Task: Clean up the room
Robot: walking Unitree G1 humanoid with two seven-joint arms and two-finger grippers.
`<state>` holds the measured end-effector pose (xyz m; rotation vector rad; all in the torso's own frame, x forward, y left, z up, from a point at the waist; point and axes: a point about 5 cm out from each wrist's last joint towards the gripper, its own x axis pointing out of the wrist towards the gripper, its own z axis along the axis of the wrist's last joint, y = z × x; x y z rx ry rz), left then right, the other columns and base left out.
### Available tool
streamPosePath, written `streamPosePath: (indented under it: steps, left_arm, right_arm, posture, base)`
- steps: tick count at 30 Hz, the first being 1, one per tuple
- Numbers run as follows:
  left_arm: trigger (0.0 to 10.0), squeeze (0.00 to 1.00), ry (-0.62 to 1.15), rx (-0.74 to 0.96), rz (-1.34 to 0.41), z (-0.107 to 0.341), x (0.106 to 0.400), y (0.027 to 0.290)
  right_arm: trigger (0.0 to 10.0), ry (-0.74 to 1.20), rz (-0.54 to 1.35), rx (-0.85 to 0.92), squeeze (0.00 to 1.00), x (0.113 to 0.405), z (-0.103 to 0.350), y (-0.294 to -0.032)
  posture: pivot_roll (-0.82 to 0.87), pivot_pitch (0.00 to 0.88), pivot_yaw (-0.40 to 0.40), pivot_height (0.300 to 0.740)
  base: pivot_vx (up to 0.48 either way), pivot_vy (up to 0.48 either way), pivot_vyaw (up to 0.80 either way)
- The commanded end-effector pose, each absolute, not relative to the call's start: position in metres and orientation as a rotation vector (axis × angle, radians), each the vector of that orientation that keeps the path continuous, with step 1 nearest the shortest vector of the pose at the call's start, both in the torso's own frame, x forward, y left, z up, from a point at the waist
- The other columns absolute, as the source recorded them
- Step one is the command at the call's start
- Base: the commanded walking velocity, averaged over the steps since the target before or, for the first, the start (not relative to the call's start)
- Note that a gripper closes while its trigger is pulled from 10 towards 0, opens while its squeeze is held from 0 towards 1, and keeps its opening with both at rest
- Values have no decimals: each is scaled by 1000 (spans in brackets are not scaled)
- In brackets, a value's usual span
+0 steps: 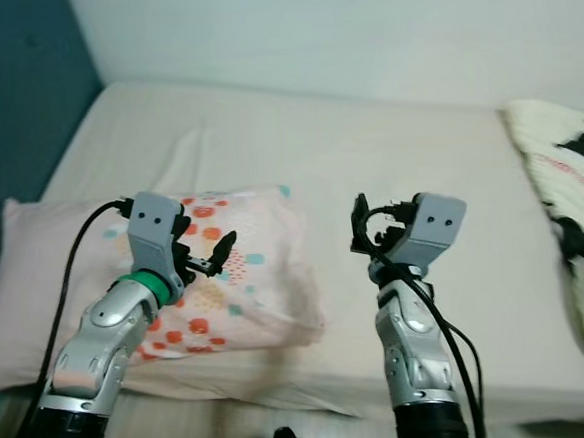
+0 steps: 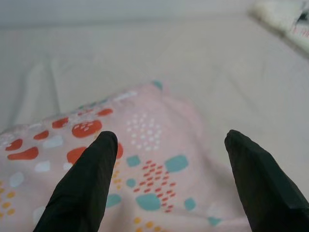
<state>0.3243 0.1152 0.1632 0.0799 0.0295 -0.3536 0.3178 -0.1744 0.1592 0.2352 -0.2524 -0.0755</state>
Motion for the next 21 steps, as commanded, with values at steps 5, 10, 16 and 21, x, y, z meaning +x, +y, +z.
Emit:
streamPosePath:
  steps: [5,10,16,21]
  left_arm:
    - [10000,0,46,88,-372,157,323,112]
    - [10000,0,54,51,-372,156,322,112]
    - [10000,0,53,55,-368,156,323,112]
    - [10000,0,51,56,-366,157,323,113]
  right_arm:
    - [10000,-223,-98,237,0,315,150,-180]
    - [10000,-228,-83,228,0,314,150,-178]
    - [10000,-230,-89,224,0,314,149,-178]
    - [10000,-232,-95,225,0,313,149,-180]
  posture:
    - [45,144,17,739]
    - [44,142,15,739]
    - [44,142,15,739]
    - [43,148,17,739]
  base:
    - [0,0,-785]
    - [0,480,0]
    - [0,480,0]
    - [0,480,0]
